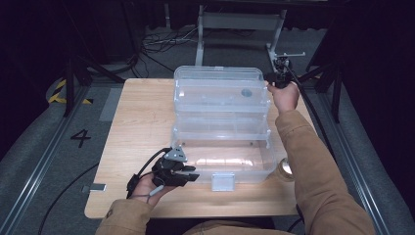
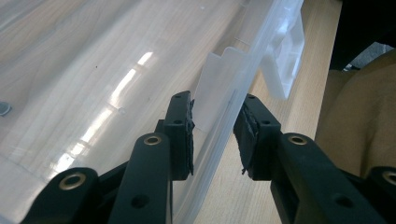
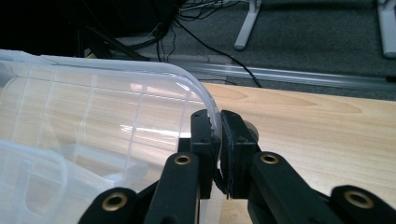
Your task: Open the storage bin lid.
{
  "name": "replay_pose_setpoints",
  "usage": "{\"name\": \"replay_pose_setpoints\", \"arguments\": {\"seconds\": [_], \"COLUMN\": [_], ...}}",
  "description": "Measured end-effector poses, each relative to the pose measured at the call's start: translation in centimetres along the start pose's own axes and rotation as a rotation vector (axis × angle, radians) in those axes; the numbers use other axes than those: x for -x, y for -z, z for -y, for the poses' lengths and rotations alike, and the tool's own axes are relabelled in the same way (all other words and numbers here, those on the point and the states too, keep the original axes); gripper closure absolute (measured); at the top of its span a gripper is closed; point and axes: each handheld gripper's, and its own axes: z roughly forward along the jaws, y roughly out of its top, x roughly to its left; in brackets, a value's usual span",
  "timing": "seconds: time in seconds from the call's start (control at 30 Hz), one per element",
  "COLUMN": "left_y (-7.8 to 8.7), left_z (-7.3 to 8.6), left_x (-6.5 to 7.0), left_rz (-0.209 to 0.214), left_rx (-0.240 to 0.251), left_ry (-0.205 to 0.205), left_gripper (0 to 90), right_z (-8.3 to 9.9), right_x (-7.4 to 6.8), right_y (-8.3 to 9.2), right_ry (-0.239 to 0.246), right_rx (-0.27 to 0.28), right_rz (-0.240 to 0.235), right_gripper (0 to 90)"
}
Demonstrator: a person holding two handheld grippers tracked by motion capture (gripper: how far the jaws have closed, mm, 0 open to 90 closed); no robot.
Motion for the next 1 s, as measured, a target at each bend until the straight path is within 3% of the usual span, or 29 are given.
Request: {"name": "replay_pose_setpoints", "arguments": {"seconds": [0.5, 0.7, 0.9, 1.0], "left_y": [0.0, 0.0, 0.0, 0.0], "left_z": [0.0, 0.0, 0.0, 0.0], "left_x": [0.0, 0.0, 0.0, 0.0], "left_rz": [0.001, 0.001, 0.002, 0.002], "left_rx": [0.002, 0.000, 0.001, 0.001], "left_ry": [0.005, 0.006, 0.007, 0.005], "left_gripper": [68.1, 68.1, 68.1, 68.1], "right_z": [0.2, 0.8, 1.1, 1.2], "right_x": [0.5, 0.5, 1.0, 1.1], "right_y": [-1.5, -2.8, -2.9, -2.6], "right_ry": [-0.026, -0.026, -0.012, -0.006], "right_rx": [-0.058, -0.115, -0.084, -0.060], "right_rz": [0.005, 0.035, 0.011, 0.011], "right_gripper": [84.7, 83.4, 80.2, 69.8]}}
